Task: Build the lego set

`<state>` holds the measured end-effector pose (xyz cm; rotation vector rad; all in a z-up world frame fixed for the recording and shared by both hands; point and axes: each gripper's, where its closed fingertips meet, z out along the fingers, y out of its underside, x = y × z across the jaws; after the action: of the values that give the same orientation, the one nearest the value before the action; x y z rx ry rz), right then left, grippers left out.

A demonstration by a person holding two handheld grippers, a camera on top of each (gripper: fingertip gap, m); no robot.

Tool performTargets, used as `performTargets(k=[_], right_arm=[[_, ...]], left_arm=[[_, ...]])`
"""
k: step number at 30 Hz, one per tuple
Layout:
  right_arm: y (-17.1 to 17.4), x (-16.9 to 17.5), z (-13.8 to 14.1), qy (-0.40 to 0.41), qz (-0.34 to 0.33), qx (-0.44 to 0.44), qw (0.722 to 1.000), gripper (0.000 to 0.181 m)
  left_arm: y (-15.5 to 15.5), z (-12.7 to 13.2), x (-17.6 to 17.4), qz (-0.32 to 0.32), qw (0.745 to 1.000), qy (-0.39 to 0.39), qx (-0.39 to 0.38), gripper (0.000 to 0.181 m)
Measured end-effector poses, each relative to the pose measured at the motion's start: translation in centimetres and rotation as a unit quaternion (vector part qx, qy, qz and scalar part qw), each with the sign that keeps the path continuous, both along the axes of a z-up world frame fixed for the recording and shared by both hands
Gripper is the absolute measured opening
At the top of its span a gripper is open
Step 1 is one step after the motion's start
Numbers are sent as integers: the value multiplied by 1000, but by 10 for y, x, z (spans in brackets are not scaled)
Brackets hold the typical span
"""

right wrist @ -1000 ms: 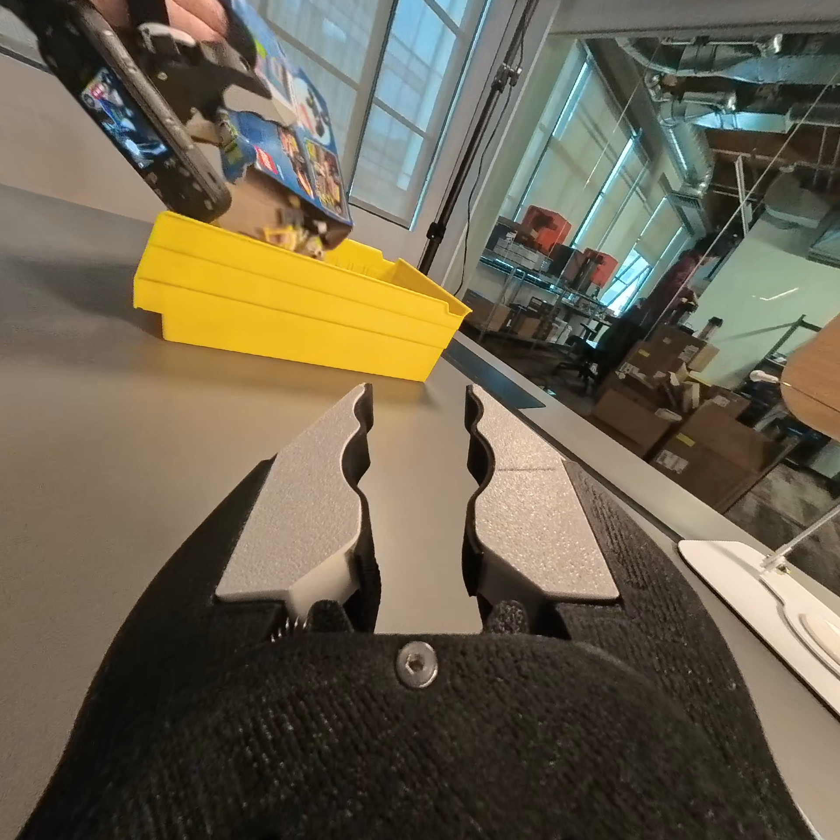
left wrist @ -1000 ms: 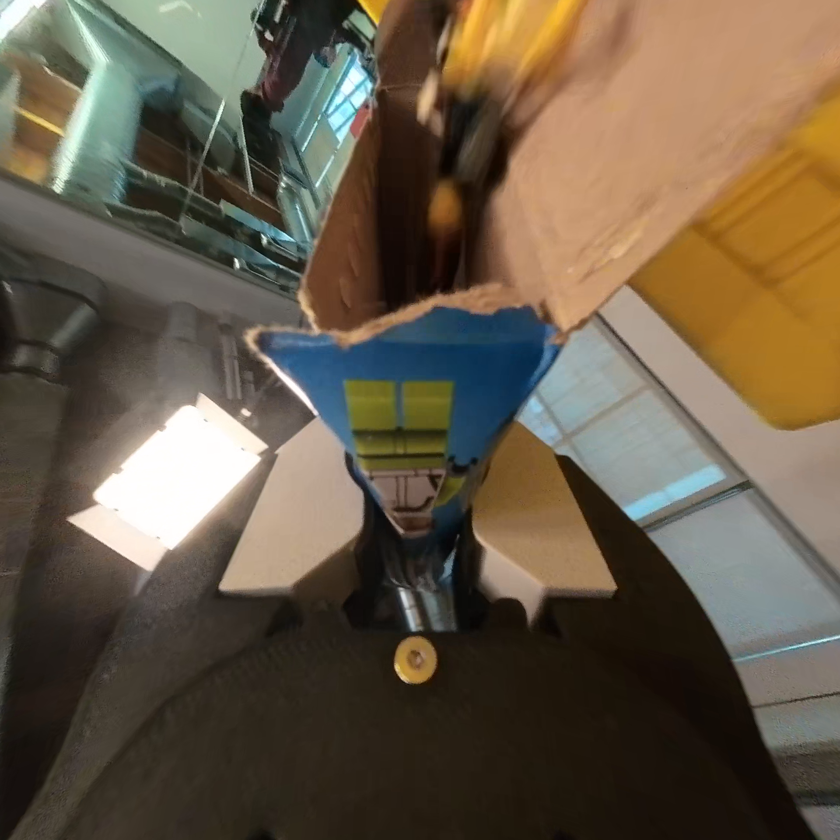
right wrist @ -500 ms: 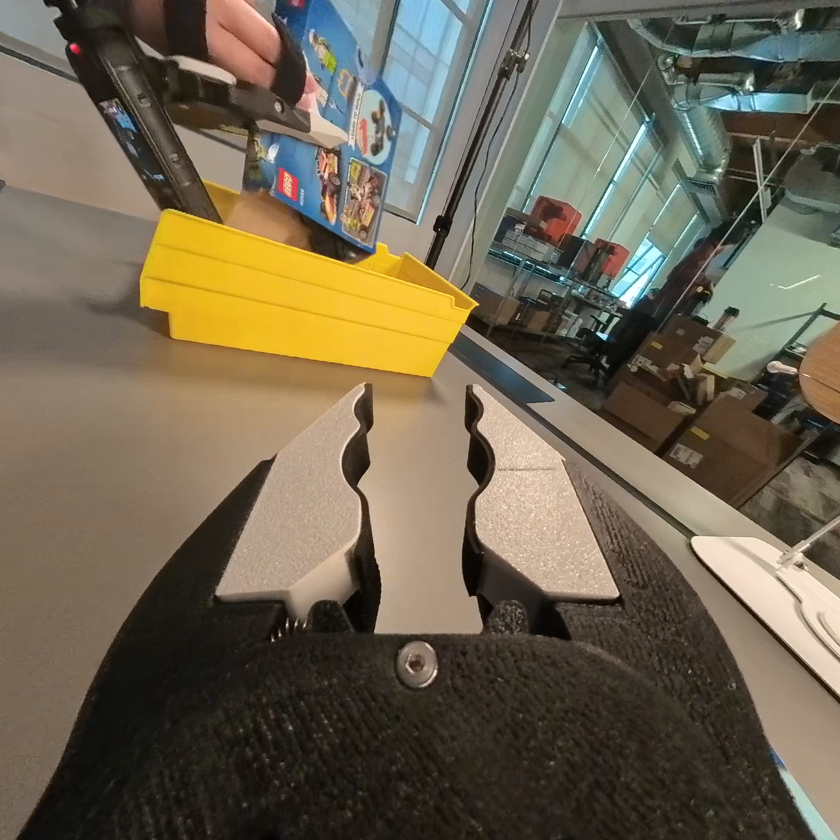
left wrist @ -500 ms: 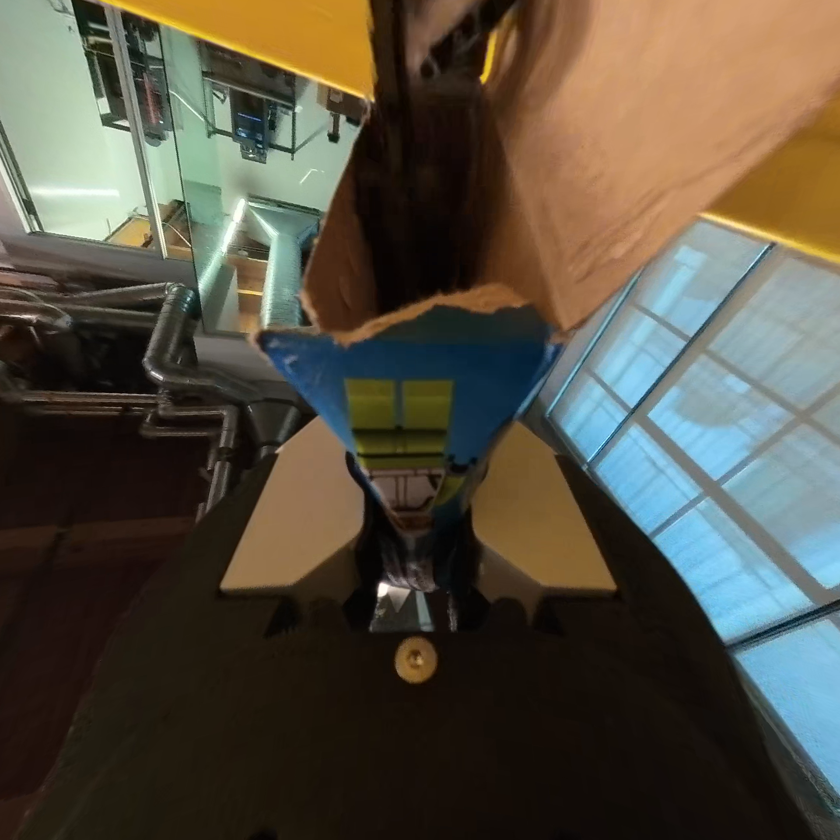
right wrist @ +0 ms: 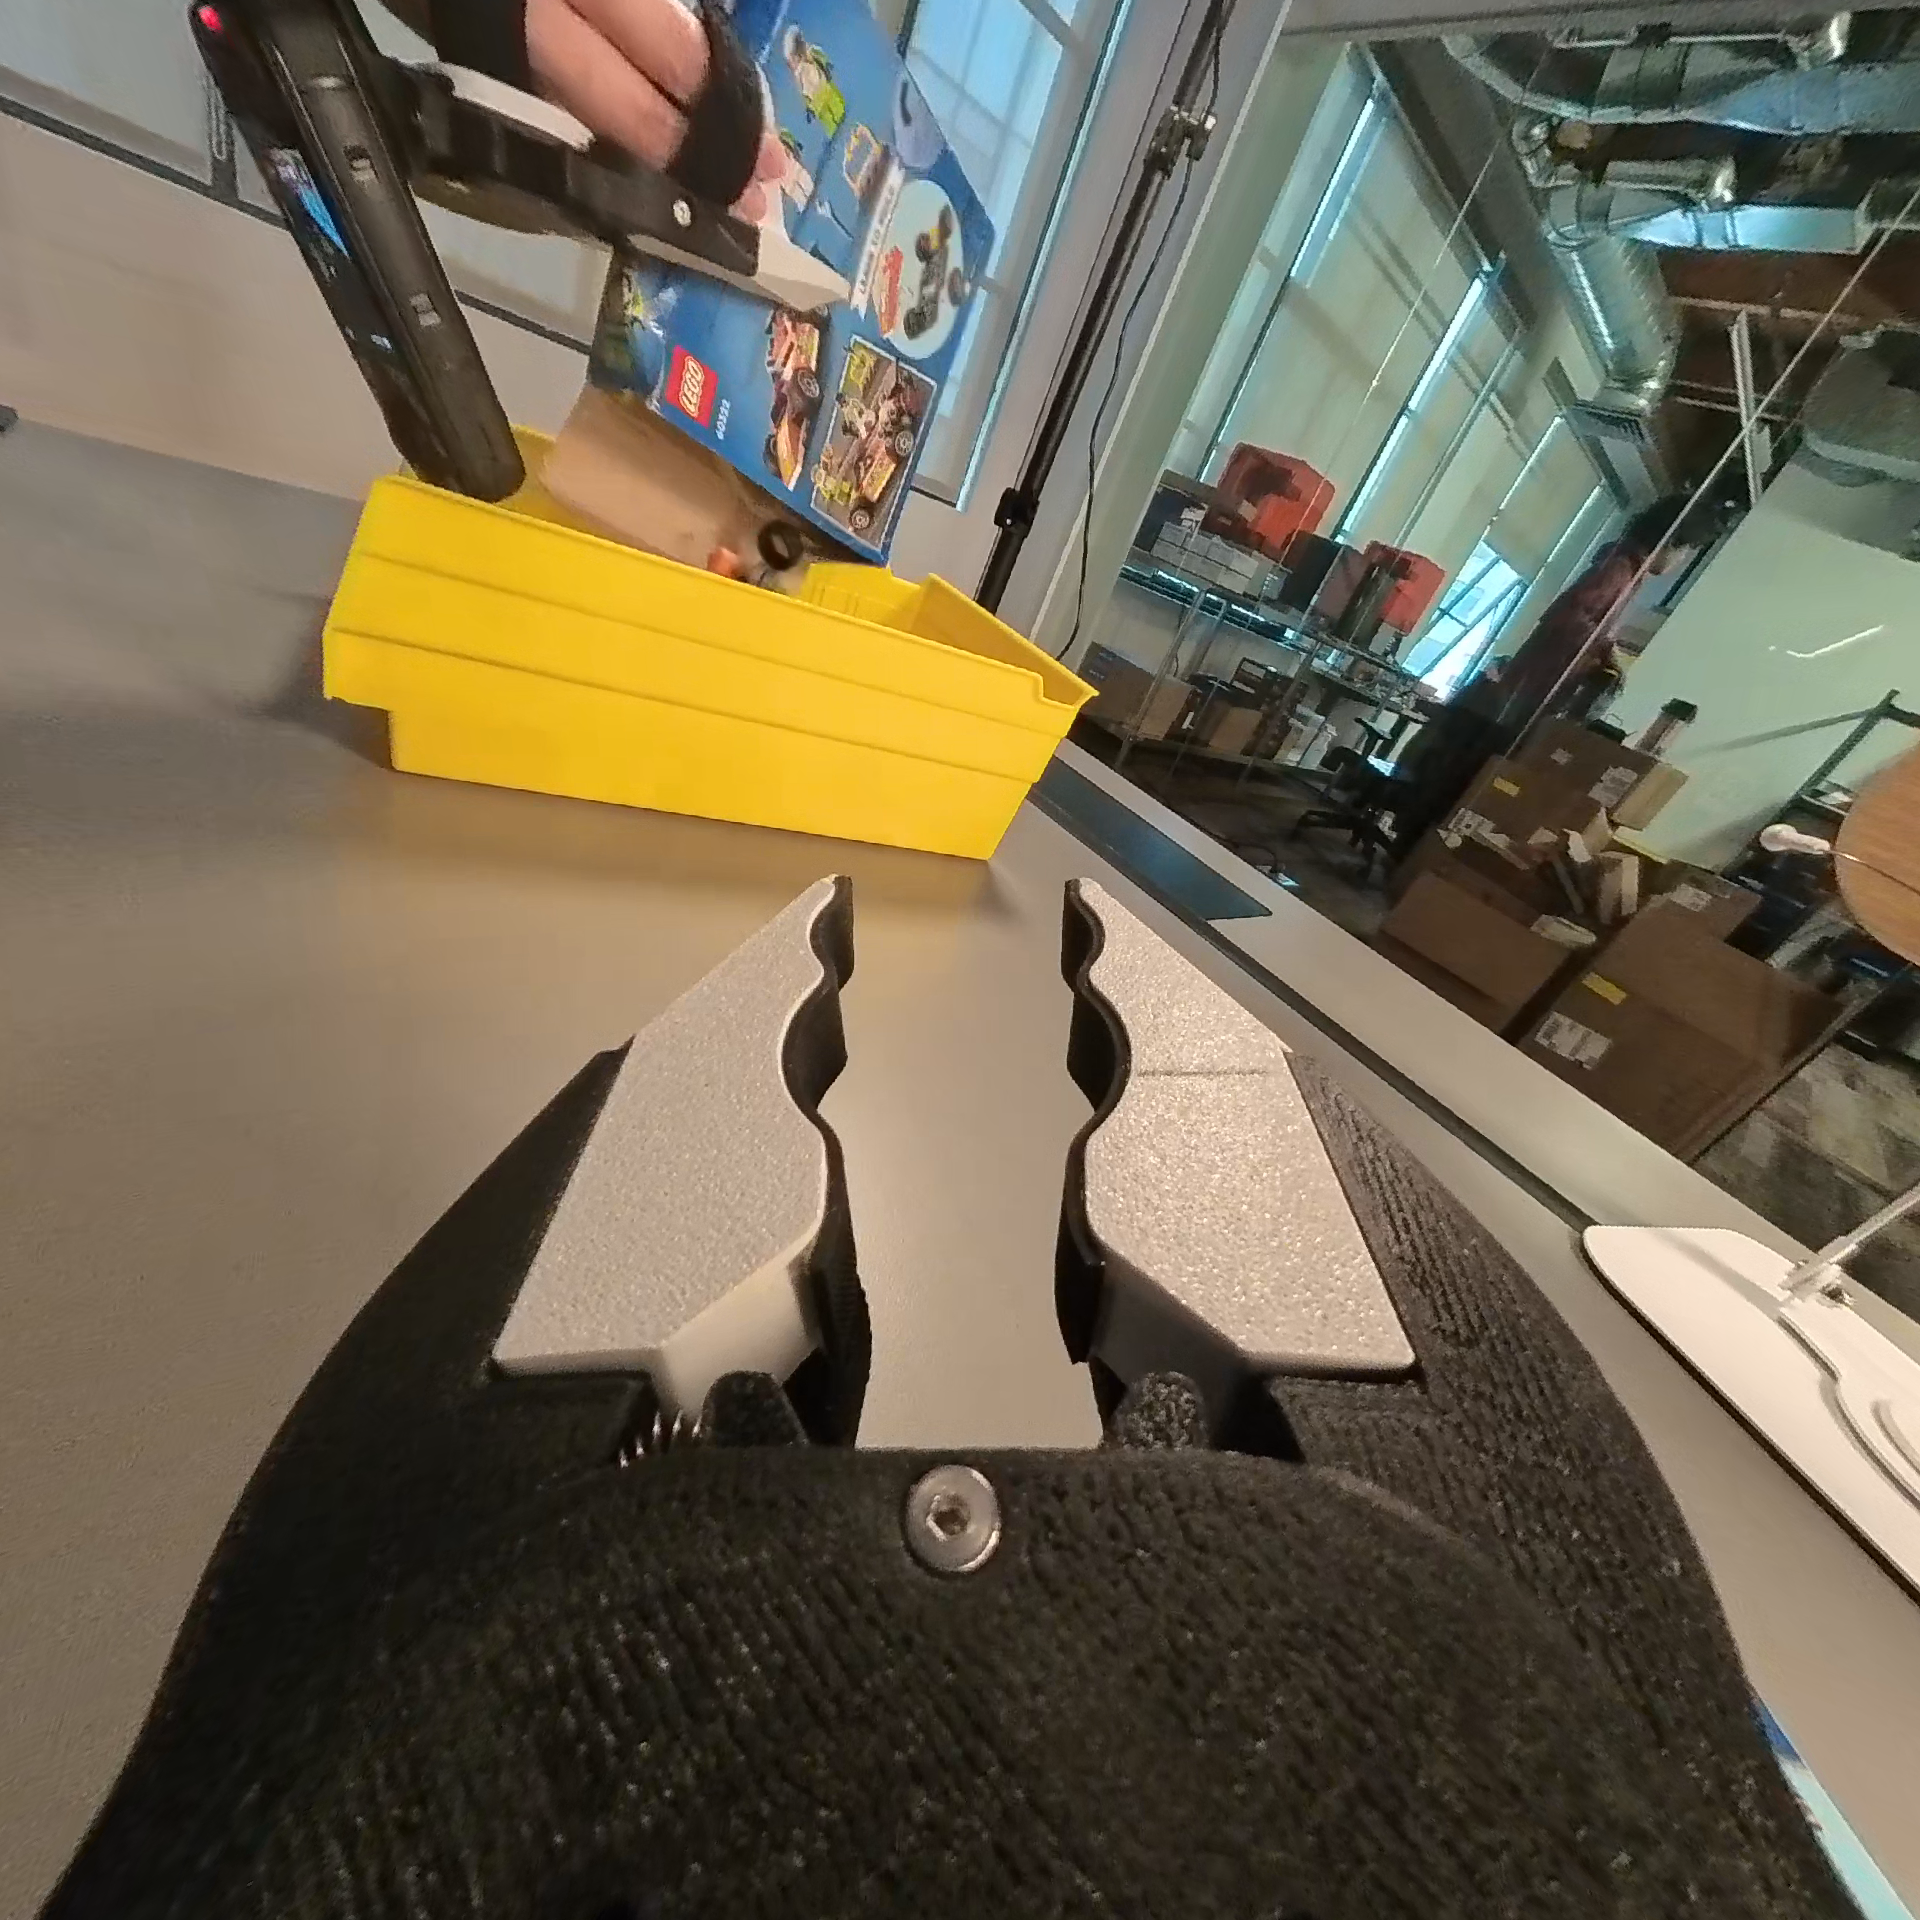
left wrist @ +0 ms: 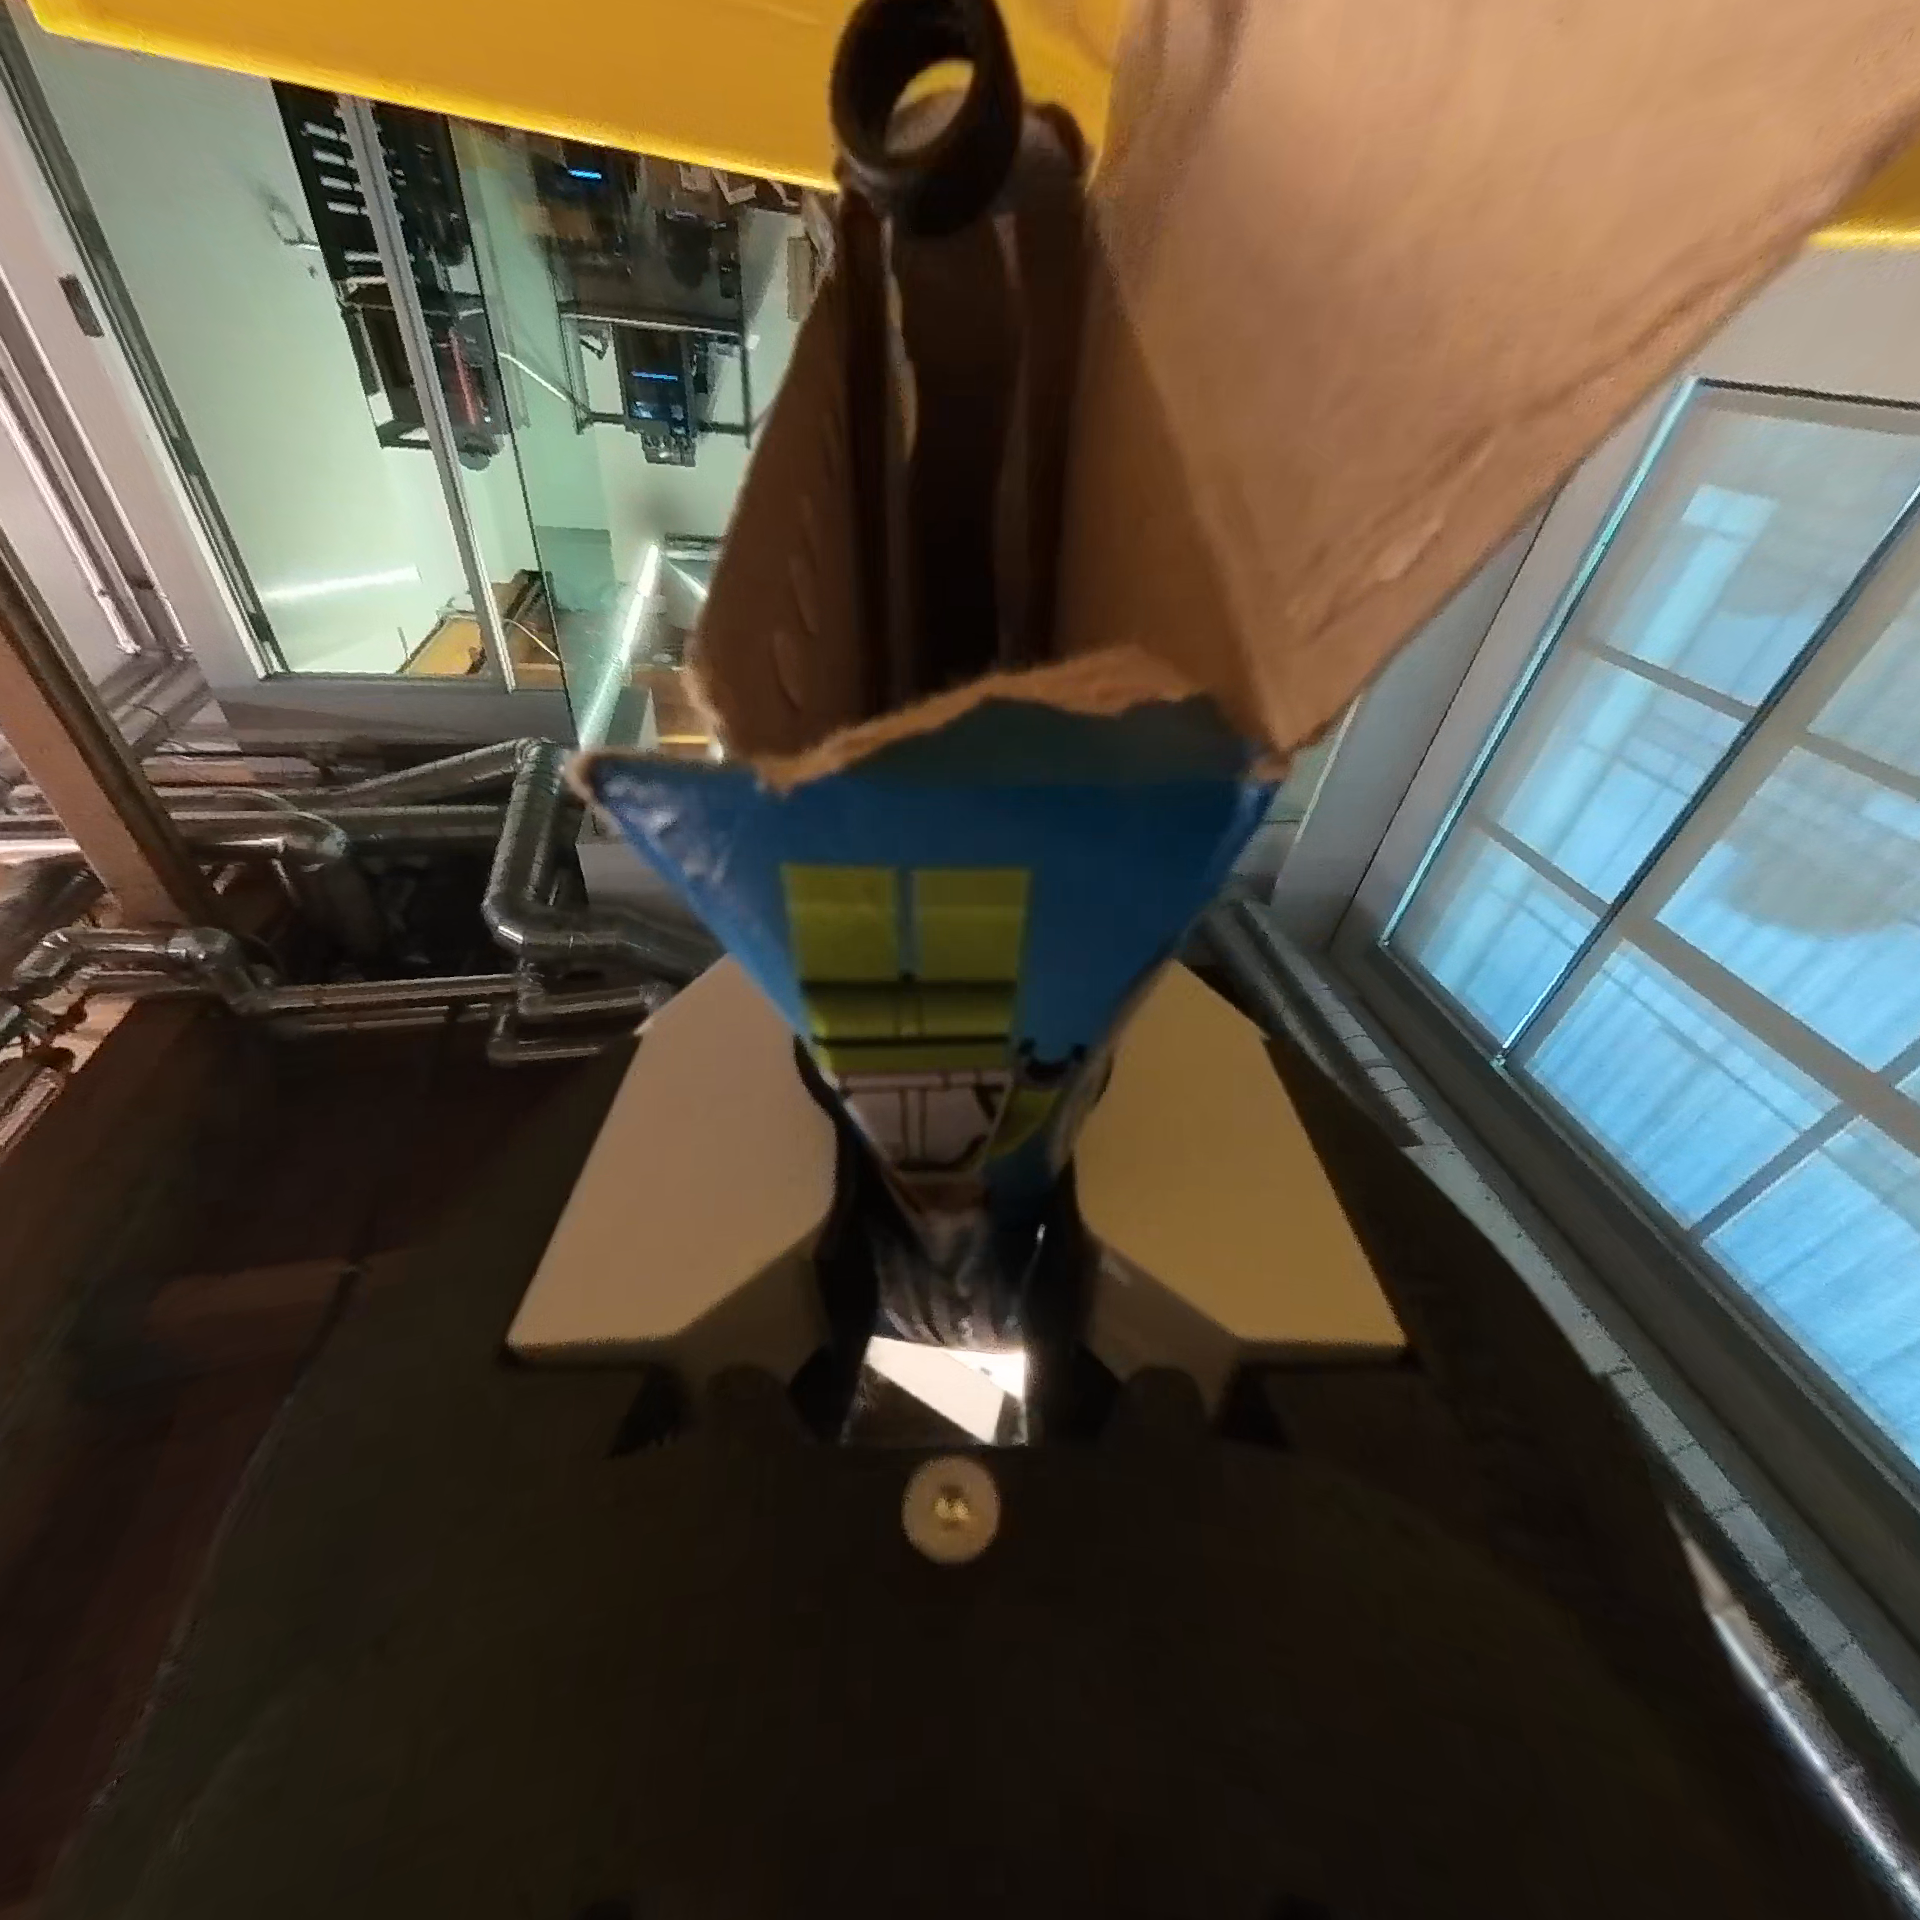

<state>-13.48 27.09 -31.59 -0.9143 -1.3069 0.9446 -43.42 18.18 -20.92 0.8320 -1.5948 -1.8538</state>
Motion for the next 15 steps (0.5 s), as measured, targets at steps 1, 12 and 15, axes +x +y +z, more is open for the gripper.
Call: performTargets(k=[1,12,15], right_arm=[[0,0,0,0,0,0,1000,39],[0,0,0,0,1,-3,1000,39],[1,0,0,-1,1,-6,1000,38]], left_arm=[[1,-1,0,0,1000,1,-7,31],[1,-9,-6,5,998,-6,-59,29],[-7,-2,-17,28,999,-17,-42,29]])
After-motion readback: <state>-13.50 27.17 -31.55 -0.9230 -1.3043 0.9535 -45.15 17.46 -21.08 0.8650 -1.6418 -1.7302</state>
